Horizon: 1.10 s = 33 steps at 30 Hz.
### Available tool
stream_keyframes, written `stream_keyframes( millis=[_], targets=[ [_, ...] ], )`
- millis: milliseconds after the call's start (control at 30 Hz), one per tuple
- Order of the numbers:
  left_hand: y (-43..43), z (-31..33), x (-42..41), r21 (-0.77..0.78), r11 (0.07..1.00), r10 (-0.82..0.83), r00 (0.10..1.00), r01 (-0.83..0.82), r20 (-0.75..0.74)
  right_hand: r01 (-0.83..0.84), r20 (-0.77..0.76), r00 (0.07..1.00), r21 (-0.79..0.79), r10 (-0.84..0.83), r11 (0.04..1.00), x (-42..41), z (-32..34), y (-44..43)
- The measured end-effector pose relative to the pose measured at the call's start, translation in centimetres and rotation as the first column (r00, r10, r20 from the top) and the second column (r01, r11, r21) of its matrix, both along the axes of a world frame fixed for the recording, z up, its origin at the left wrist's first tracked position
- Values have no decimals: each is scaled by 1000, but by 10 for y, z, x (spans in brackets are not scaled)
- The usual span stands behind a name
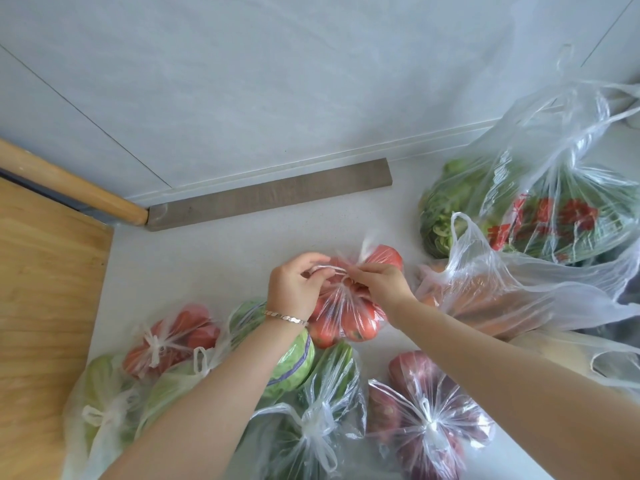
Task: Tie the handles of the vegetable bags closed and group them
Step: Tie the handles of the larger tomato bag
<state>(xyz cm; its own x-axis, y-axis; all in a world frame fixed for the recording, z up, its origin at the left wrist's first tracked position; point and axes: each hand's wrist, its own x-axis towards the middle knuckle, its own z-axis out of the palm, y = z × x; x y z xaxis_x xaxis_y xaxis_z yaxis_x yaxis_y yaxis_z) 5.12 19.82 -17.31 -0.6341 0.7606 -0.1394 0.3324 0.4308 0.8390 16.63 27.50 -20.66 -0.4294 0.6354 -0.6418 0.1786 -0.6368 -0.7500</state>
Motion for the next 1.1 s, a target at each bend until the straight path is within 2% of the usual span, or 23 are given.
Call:
stream_keyframes(
  millis=[67, 133, 200, 267, 300, 333, 467, 667, 767, 900, 967, 1100],
  targets=[
    [0, -2, -5, -158, 987, -25, 999, 20, -35, 19, 18, 1000, 32, -20, 999, 0, -3, -2],
    [1, 0, -7, -382, 918, -153, 983, 104, -101, 23, 48, 998, 75, -27, 997, 0, -5, -3],
    [3, 2, -7, -520, 842, -325, 904, 143, -277, -2, 61, 998, 127, -6, 992, -1, -6, -4],
    [7, 3, -3, -485, 833, -496, 748, 267, -441, -53, 67, 997, 173, 42, 984, -1, -3, -3],
    [9, 4, -1, -430, 828, -546, 692, 360, -471, -86, 78, 994, 197, 72, 977, -2, -1, -2],
    [11, 3, 1, -404, 810, -581, 676, 425, -453, -119, 92, 991, 217, 102, 969, -1, 0, -1],
    [18, 2, 1, -427, 791, -589, 735, 438, -337, -118, 32, 993, 168, 114, 979, 2, 0, 1],
    [17, -1, -5, -456, 819, -508, 809, 347, -296, -12, -12, 1000, 68, 13, 998, 0, 1, -1],
    [16, -4, -5, -450, 814, -510, 823, 368, -250, -42, 17, 999, 122, 40, 992, -1, 0, 0],
    [16, -4, -6, -396, 787, -566, 809, 474, -158, -139, 70, 990, 217, 126, 966, 1, 0, 3],
    [16, -5, -7, -353, 819, -519, 847, 452, -118, -149, 86, 988, 248, 131, 957, 1, 0, 3],
    [17, -4, -5, -303, 888, -377, 925, 345, -51, -41, 82, 996, 235, 22, 971, -1, 1, 0]
  ],
)
